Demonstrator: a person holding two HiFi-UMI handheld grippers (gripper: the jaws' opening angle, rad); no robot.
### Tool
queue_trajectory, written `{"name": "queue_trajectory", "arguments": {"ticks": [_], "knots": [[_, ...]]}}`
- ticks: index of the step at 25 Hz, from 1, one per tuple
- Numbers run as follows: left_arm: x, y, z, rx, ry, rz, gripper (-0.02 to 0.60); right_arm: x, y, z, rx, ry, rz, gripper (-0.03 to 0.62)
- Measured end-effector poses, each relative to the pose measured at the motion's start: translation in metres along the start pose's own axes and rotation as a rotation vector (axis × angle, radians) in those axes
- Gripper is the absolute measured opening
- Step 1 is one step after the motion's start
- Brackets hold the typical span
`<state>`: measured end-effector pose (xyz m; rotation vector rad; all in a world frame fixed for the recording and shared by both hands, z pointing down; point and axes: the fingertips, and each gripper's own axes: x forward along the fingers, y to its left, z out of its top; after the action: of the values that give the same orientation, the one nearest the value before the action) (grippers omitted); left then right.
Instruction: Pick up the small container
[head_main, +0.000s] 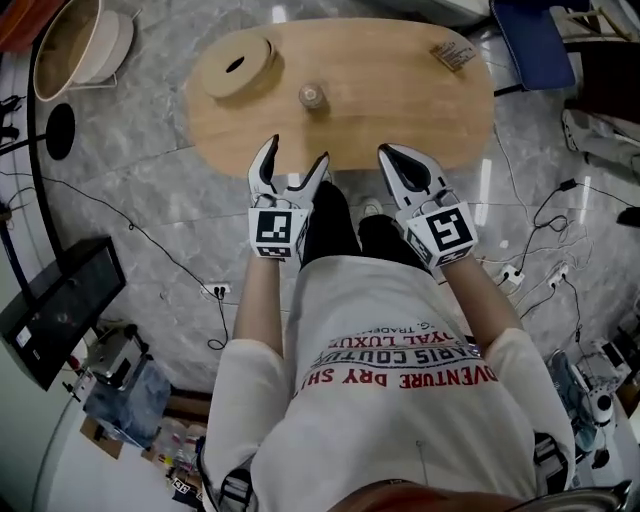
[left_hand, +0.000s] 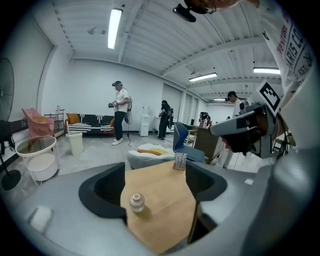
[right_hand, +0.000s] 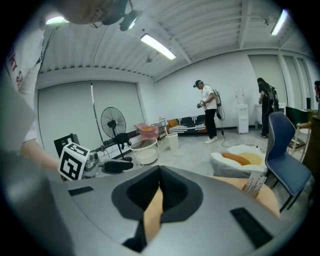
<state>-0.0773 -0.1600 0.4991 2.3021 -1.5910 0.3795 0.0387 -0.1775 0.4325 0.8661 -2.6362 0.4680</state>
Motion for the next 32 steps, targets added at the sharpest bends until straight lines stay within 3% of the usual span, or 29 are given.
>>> {"name": "queue_trajectory", "arguments": {"ticks": [13, 17, 23, 32], "knots": [[0.114, 0.040, -0.153, -0.030, 0.112, -0.122, 0.460, 0.115, -0.055, -0.104, 0.105, 0.070, -0.106, 0.006], [0.148, 0.050, -0.189, -0.005, 0.140, -0.137, 0.465, 0.131, -0.083, -0.136, 0.121, 0.078, -0.164, 0.006], [0.197, 0.060, -0.211, 0.043, 0.126, -0.137, 0.465, 0.143, -0.117, -0.174, 0.160, 0.085, -0.220, 0.006], [0.234, 0.055, -0.218, 0.117, 0.086, -0.148, 0.465, 0.155, -0.129, -0.199, 0.176, 0.093, -0.202, 0.006]]}}
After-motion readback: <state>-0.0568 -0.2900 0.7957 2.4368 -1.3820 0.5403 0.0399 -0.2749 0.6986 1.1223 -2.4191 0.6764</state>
